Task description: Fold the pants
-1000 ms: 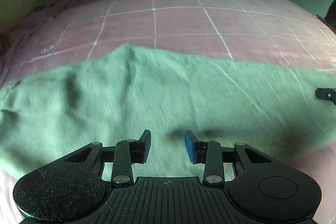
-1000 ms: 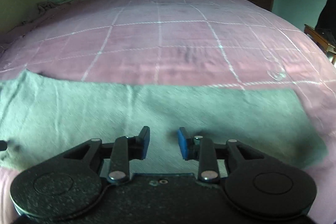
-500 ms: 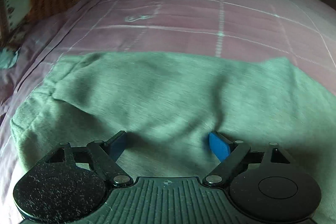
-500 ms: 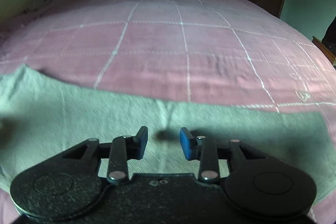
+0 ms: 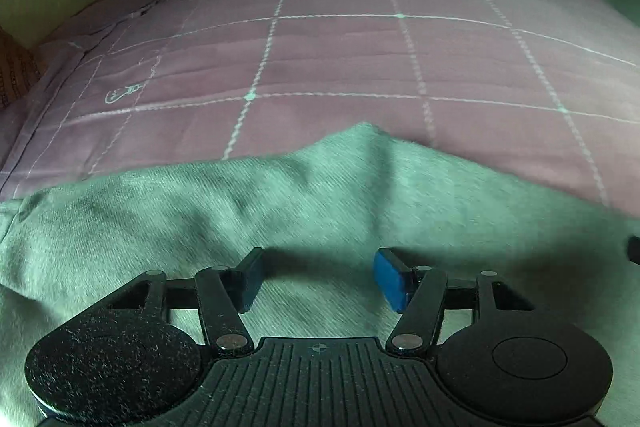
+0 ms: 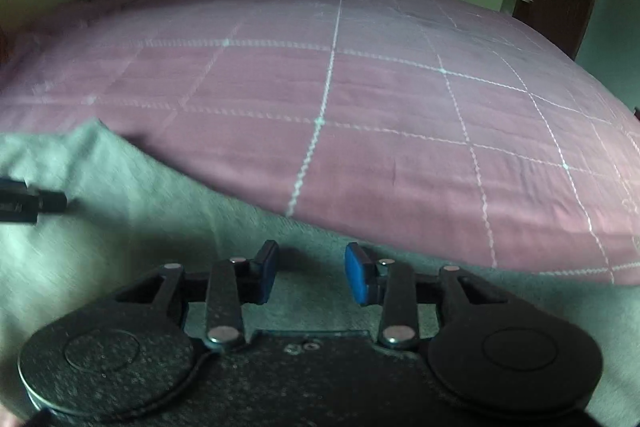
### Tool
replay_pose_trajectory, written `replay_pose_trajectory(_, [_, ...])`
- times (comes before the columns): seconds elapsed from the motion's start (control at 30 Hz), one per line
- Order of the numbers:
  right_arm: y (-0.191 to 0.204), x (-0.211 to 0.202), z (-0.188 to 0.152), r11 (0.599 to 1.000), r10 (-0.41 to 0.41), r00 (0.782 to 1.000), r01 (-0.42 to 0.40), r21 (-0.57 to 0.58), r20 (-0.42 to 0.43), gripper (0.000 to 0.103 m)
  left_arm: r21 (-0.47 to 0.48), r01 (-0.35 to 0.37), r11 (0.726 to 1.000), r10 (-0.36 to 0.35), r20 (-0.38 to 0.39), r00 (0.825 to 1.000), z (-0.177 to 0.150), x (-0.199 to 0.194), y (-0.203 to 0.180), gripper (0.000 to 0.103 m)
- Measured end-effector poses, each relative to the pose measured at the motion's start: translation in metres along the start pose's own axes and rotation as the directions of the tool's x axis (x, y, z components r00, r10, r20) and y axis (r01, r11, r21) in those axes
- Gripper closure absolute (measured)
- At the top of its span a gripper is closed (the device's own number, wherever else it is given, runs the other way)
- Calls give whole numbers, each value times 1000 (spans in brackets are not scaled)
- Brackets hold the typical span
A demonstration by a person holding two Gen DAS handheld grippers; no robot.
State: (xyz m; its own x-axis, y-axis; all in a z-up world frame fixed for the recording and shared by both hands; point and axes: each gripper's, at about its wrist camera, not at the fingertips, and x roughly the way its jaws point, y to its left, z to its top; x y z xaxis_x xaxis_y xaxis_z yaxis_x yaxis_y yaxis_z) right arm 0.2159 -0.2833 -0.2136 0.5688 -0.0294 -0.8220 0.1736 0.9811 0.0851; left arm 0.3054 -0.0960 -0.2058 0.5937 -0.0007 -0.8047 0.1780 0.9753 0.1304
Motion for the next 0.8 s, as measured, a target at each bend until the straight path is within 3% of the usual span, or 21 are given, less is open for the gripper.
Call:
replay_pose_trajectory(0.03, [-4,7,-3,1000,-23,1000,23,-19,-11,60,-13,-12,1000,12,-9,1000,4,6,6,23])
replay_pose_trajectory(0.1, [-22,13,-5,999,-33,999,33,13,-11,32,-26,-14,1000,14,-19,1000,9,10,20,23])
replay_pose_trajectory(0.17, [-45,16,-6,996,-63,998,64,61,-26,26,-33,-74,997,73,-17,997,10,12,34,22])
replay_pose_trajectory(0.23, [-67,16,-9,988,-74,997,78,134,-31,26,-73,-77,994,75,-23,997,5,11,47,22])
replay_pose_trajectory(0.33, [-87,12,-14,972,-88,995,95,215,-44,28,-39,-117,992,117,2,993,-12,-2,52,22])
replay_pose_trajectory(0.37, [-84,6,-13,973,-90,995,97,209,-41,37,-29,-121,992,121,15,992,-20,-10,52,23])
replay_pose_trajectory(0.4, [-80,-2,-13,976,-88,996,91,196,-25,52,-28,-115,993,116,29,993,-30,-21,54,23])
replay_pose_trajectory(0.43, [-77,-13,-15,979,-66,998,65,195,-3,54,-34,-110,993,111,45,993,-41,-33,56,23])
replay_pose_trajectory(0.53, [-66,-47,-31,981,20,998,-30,191,55,54,-45,-98,994,101,76,992,-81,-65,63,23])
replay_pose_trajectory(0.63, [-48,-56,-57,994,24,999,-27,101,32,54,-85,-111,990,118,86,989,-123,-82,69,22])
replay_pose_trajectory(0.67, [-46,-49,-69,996,22,1000,-22,89,-6,53,-79,-130,988,137,96,986,-130,-85,69,22])
replay_pose_trajectory(0.7, [-47,-51,-79,997,22,999,-24,79,27,53,-80,-139,987,146,92,985,-132,-89,70,22])
replay_pose_trajectory(0.8, [-48,-60,-72,995,11,1000,-9,100,-10,54,-91,-135,987,142,80,987,-133,-102,73,23])
